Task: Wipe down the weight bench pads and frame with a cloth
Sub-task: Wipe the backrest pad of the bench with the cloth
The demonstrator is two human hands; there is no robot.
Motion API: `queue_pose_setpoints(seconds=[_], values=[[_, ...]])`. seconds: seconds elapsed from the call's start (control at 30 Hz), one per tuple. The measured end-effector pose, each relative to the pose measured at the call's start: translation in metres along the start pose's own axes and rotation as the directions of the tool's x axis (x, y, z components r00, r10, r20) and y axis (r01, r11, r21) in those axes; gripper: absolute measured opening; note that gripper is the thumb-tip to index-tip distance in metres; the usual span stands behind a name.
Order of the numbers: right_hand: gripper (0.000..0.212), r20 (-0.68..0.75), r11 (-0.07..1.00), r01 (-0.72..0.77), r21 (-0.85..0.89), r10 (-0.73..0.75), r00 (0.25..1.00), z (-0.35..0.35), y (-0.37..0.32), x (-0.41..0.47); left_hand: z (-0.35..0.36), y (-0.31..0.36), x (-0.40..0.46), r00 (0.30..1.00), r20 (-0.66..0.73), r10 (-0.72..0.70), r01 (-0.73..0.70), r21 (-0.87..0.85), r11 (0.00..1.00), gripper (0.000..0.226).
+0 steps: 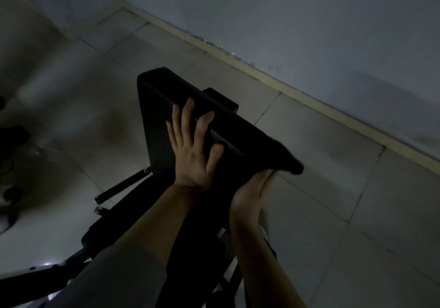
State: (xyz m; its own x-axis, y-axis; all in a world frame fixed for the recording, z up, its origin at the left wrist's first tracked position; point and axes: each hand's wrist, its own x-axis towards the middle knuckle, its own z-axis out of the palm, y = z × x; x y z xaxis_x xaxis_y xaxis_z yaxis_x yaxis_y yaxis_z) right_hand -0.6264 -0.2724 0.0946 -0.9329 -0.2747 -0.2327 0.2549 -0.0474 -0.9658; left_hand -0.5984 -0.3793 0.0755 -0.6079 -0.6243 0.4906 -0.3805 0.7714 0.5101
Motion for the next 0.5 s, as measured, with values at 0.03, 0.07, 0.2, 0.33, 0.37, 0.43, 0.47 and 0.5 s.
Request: queue_pose_setpoints(seconds=[0.03,0.07,0.2,0.33,0.37,0.43,0.47,0.5], values=[[0.031,0.026,0.990,0.127,-0.057,-0.126,0.992,0.003,-0.018,0.006,-0.001,0.000,0.000,1.000,0.001,-0.001,0.001,-0.006,1.000,0.052],[0.031,0.085,0.971,0.227,-0.075,-0.220,0.972,0.004,-0.030,0.012,-0.001,0.000,-0.001,1.000,0.004,-0.010,0.010,-0.008,1.000,0.053],[0.049,0.319,0.712,0.494,-0.499,-0.379,0.868,0.003,-0.041,0.035,-0.001,0.000,-0.004,0.999,0.022,-0.045,0.045,-0.002,0.999,0.051],[0.049,0.358,0.728,0.538,-0.426,-0.410,0.839,-0.018,-0.031,0.021,-0.005,0.001,-0.004,0.997,0.058,-0.049,0.051,-0.035,0.998,0.051],[0.048,0.375,0.688,0.574,-0.443,-0.439,0.816,-0.025,-0.026,0.016,-0.008,0.003,-0.004,0.997,0.069,-0.037,0.040,-0.047,0.998,0.051],[0.046,0.439,0.575,0.657,-0.488,-0.489,0.754,-0.033,-0.022,0.012,-0.011,0.003,-0.007,0.997,0.072,-0.021,0.026,-0.064,0.998,0.053],[0.046,0.483,0.505,0.698,-0.509,-0.504,0.716,-0.032,-0.024,0.014,-0.011,0.001,-0.006,0.998,0.050,-0.041,0.045,-0.089,0.995,0.055],[0.047,0.536,0.424,0.732,-0.534,-0.500,0.680,-0.027,-0.029,0.019,-0.012,-0.001,-0.002,0.991,-0.002,-0.134,0.132,-0.144,0.981,0.057]])
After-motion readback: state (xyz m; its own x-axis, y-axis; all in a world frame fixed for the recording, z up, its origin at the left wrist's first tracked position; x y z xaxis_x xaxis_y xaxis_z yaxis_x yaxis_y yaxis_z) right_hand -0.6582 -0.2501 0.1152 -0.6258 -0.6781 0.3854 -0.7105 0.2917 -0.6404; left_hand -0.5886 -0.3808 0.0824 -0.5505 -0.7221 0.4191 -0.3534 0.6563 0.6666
